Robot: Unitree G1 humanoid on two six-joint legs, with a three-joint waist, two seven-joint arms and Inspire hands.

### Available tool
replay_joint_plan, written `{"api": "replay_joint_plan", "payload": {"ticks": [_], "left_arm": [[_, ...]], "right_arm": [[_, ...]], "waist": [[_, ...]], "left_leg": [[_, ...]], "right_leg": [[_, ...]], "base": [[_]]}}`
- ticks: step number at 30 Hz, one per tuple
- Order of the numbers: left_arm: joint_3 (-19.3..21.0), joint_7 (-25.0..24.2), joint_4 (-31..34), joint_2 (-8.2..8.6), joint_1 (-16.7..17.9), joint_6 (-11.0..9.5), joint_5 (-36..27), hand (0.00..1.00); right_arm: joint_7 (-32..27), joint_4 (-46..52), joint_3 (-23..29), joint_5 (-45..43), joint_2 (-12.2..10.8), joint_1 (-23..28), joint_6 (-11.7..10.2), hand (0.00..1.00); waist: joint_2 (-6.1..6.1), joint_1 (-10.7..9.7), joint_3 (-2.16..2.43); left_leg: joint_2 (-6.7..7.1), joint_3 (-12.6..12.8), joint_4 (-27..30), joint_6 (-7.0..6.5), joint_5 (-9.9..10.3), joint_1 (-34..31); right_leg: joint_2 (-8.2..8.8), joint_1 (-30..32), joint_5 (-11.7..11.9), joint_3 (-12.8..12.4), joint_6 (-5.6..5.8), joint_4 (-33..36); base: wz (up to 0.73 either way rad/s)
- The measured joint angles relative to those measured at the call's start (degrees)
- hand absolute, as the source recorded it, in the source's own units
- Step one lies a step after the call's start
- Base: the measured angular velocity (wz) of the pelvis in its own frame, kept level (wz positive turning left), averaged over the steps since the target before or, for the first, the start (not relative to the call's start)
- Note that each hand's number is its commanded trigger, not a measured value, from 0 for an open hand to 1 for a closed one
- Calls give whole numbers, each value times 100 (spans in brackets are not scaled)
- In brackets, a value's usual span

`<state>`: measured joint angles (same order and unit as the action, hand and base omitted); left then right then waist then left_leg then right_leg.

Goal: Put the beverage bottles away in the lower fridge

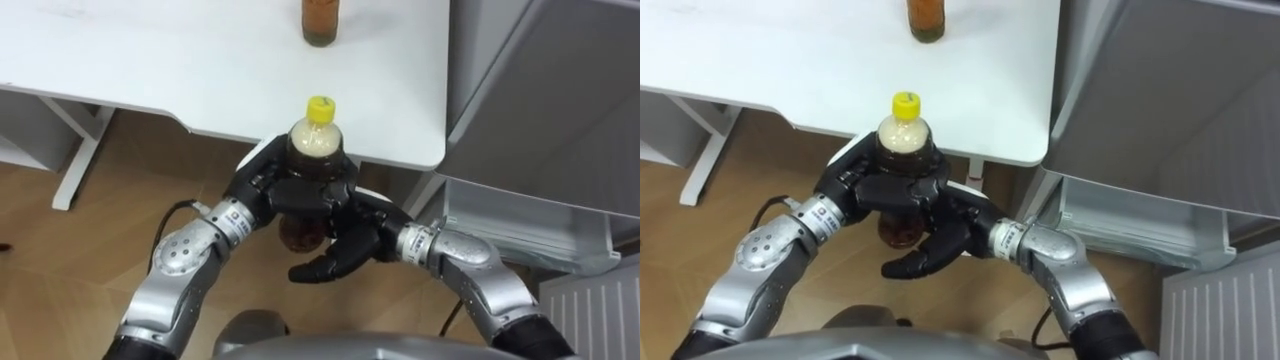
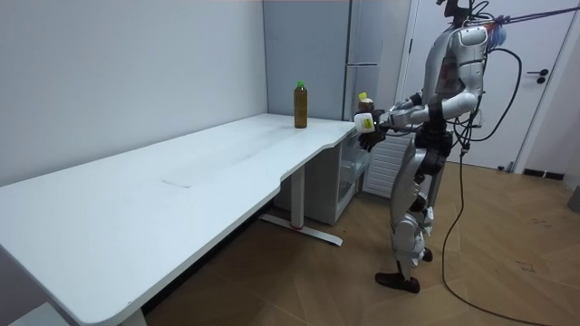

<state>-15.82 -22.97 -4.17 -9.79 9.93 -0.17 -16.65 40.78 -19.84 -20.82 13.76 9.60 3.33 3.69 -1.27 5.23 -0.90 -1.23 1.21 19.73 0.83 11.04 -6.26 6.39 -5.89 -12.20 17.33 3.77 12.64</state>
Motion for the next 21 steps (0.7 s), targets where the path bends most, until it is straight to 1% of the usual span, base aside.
{"api": "replay_joint_plan", "payload": {"ticks": [1, 6, 11, 15, 17, 18, 19, 20, 21], "left_arm": [[-18, 2, -32, 2, -1, -3, 0, 100], [-51, 3, -85, 5, -20, -41, 7, 100], [-87, 51, -63, 4, -39, -113, 122, 100], [-137, 158, -20, 5, -42, -118, 150, 100], [-138, 209, 7, 6, -42, -133, 240, 100], [-129, 220, 13, 6, -42, -140, 279, 100], [-130, 238, 15, 7, -60, -154, 346, 100], [-132, 243, 17, 8, -72, -161, 388, 100], [-137, 244, 17, 10, -72, -161, 395, 100]], "right_arm": [[0, 0, -43, 18, 46, 0, 0, 0], [-12, -7, -41, 64, 53, 9, 21, 0], [-97, -16, -57, 430, 51, 10, 178, 0], [-155, -23, -58, 617, 50, 17, 231, 0], [-275, -25, -96, 880, 49, 68, 249, 35], [-308, -25, -108, 921, 45, 74, 249, 60], [-352, -25, -121, 988, 43, 74, 251, 68], [-413, -25, -136, 1070, 41, 77, 266, 99], [-452, -25, -150, 1099, 40, 78, 267, 100]], "waist": [[1, 2, 0], [11, -7, -7], [14, -4, -9], [15, -4, -10], [3, -2, -15], [-3, 4, -15], [-9, 12, -16], [-11, 17, -18], [-12, 17, -17]], "left_leg": [[-1, 0, 0, 1, 0, 1], [-2, -3, 1, 3, -2, -2], [-2, -1, -3, 3, -2, -2], [-2, 1, -7, 3, -2, 12], [-2, 20, -44, 6, -4, 78], [-3, 27, -50, 7, -5, 87], [-5, 36, -53, 9, -5, 87], [-9, 49, -52, 9, -6, 83], [-12, 54, -46, 9, -5, 83]], "right_leg": [[-1, 1, 0, -1, 0, 0], [-3, 17, 1, -1, -2, 0], [-2, 16, 1, -4, -2, 0], [-2, 3, 1, -6, -2, -1], [-2, 2, 1, -35, -1, -2], [-2, -1, 1, -41, -1, -2], [-2, 4, 1, -50, -1, -2], [-3, 8, 1, -54, -1, -2], [-4, 6, 1, -55, -1, -2]], "base": [[0], [0], [0], [0], [-5], [-6], [-4], [-4], [0]]}}
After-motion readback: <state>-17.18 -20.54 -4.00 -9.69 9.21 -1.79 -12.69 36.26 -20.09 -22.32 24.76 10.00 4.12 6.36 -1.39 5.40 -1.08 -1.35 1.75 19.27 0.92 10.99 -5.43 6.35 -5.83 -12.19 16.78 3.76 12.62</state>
